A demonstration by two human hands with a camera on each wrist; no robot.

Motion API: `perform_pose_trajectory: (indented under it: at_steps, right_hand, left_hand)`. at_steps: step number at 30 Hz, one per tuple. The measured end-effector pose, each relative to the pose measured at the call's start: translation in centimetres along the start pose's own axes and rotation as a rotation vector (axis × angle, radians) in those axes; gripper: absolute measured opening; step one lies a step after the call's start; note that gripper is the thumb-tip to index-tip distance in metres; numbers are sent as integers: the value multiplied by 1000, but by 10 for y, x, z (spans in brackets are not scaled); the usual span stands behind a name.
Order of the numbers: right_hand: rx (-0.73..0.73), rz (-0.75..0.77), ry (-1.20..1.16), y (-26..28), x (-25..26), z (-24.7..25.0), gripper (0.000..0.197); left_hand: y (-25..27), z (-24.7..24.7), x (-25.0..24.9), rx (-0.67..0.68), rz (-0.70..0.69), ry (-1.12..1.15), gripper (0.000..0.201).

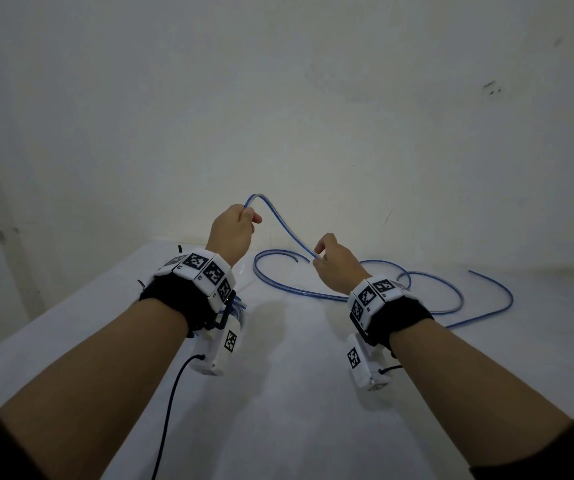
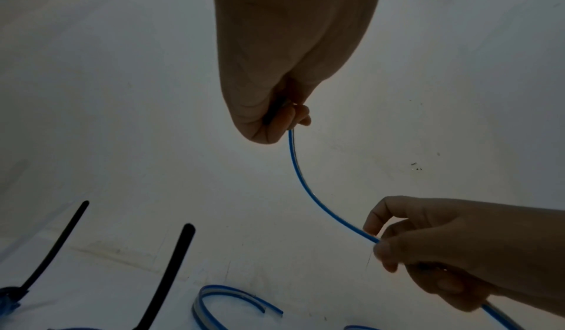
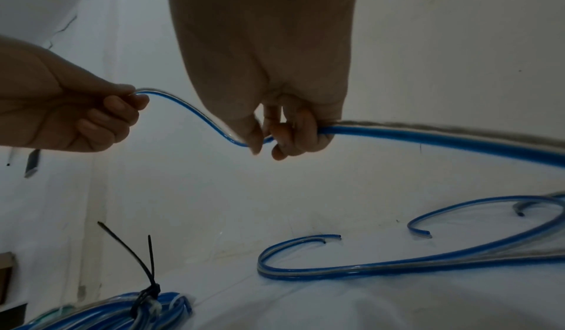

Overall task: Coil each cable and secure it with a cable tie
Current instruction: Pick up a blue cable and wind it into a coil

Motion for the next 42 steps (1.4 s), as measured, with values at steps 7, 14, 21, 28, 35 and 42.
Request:
perform_pose_trajectory:
  at_steps: [7, 14, 21, 28, 35, 42]
  right_hand:
    - [-25, 119, 92, 0, 5, 4, 16]
    - [-2, 266, 106, 1, 27, 8, 18]
    - [-114, 317, -195, 6, 39, 22, 11]
    - [-253, 388, -179, 11, 42, 26, 15]
    - [-153, 410, -382, 11, 51, 27, 7]
    - [-101, 395, -515, 6, 54, 28, 10]
  left_hand:
    - [1, 0, -2, 15, -57, -29, 30]
    - [7, -14, 1, 125, -70, -4, 23]
    - [16, -28, -1, 370, -138, -405, 36]
    - [24, -29, 0, 426, 217, 98, 42]
    - [27, -29, 5, 467, 363, 139, 49]
    - [30, -29, 5, 472, 339, 263, 43]
Point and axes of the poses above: each hand's wrist, its own y-axis away from the middle knuckle, its own z-axis out of the back of the hand, x = y × z, the point moved 5 cm from there along -y, towards the middle knuckle, and after that the axes turned 7 degrees about y, right-handed, at the moved point
